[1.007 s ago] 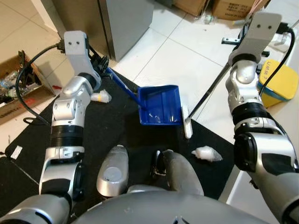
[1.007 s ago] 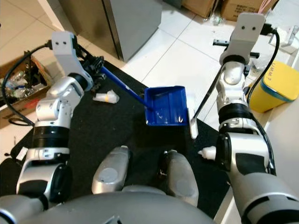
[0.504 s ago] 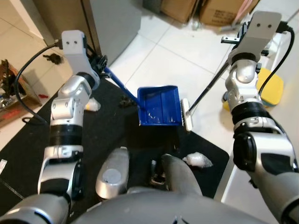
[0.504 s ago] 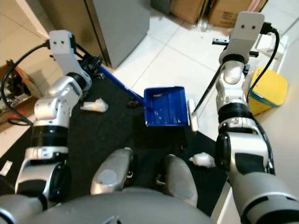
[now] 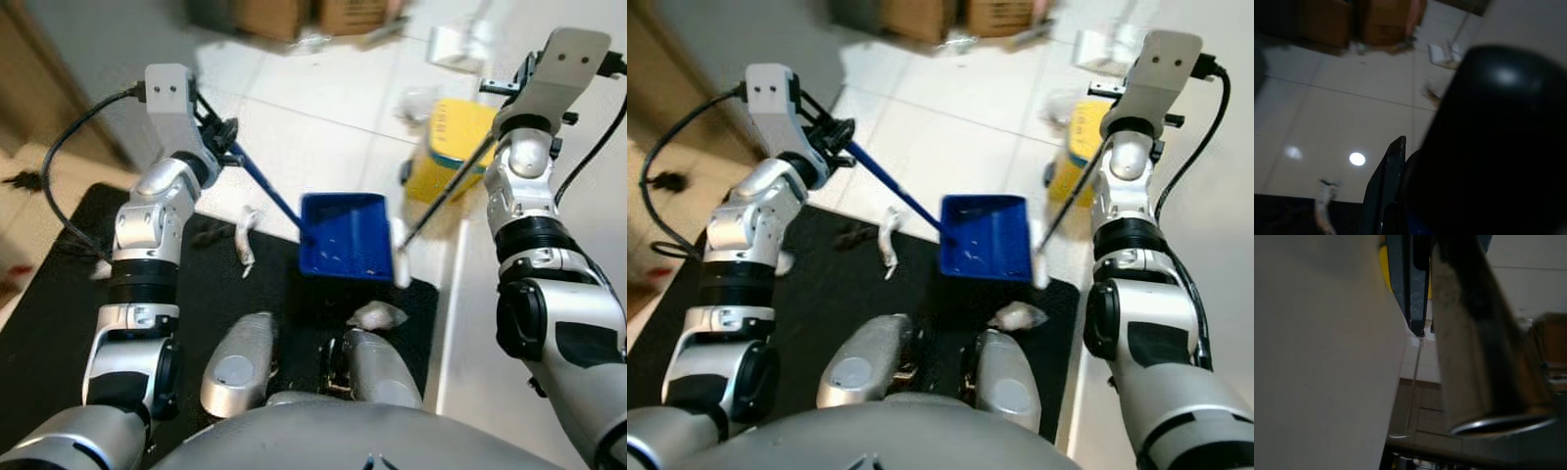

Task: Sweep floor

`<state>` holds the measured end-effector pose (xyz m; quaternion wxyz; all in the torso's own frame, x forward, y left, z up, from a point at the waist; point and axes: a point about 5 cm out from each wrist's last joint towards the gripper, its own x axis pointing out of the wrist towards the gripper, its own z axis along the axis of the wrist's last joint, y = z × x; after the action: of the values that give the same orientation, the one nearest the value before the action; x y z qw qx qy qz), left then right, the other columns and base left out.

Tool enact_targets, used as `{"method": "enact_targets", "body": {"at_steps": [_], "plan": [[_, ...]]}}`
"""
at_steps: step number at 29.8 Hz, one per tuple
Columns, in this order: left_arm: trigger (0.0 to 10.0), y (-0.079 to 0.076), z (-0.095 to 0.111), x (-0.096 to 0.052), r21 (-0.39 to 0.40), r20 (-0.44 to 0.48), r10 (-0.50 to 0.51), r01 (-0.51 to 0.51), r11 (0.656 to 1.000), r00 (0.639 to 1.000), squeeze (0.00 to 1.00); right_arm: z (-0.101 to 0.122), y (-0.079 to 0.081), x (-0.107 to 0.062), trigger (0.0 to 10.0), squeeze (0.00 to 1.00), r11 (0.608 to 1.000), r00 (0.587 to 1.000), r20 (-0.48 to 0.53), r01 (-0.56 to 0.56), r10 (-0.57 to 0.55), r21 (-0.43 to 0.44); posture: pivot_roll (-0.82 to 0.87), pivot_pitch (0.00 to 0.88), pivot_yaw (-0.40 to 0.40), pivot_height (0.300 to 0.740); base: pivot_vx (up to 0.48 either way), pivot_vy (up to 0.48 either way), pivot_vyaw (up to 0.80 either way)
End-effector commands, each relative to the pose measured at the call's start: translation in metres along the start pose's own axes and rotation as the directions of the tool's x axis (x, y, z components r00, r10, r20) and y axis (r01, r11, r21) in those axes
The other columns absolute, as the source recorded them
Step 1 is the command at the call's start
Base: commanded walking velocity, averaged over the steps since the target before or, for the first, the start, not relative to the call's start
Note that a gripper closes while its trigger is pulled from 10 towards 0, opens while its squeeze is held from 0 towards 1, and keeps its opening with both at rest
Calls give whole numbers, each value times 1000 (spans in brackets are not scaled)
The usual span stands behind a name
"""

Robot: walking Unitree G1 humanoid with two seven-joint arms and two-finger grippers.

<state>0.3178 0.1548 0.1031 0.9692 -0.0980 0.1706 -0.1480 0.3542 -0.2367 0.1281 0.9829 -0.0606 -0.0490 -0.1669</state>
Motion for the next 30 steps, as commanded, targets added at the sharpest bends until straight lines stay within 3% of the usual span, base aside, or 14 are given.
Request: {"method": "enact_targets", "body": {"at_steps": [1,14,19,24,30], "plan": [[10000,2,3,0,5,0,-1,1,1000,1000,0,6,5,2,10000,0,1000,1000,19,-3,2,17,223,0,-11,740,0,0,0],[10000,21,3,-3,57,-45,60,-58,997,997,0,6,-1,3,10000,0,1000,1000,20,6,-6,3,223,0,-10,740,0,0,0],[10000,38,4,-8,115,-84,99,-89,989,992,0,5,-1,3,10000,0,1000,1000,18,-10,10,-23,223,0,-10,740,0,0,0],[10000,58,-4,-16,178,-155,116,-87,980,981,0,-2,-13,0,10000,0,997,1000,6,12,-12,-77,230,0,1,740,0,0,0],[10000,57,-8,4,232,-168,109,-68,970,980,0,-9,-24,-4,10000,0,994,997,0,76,-76,-75,233,0,31,740,0,0,0]]}}
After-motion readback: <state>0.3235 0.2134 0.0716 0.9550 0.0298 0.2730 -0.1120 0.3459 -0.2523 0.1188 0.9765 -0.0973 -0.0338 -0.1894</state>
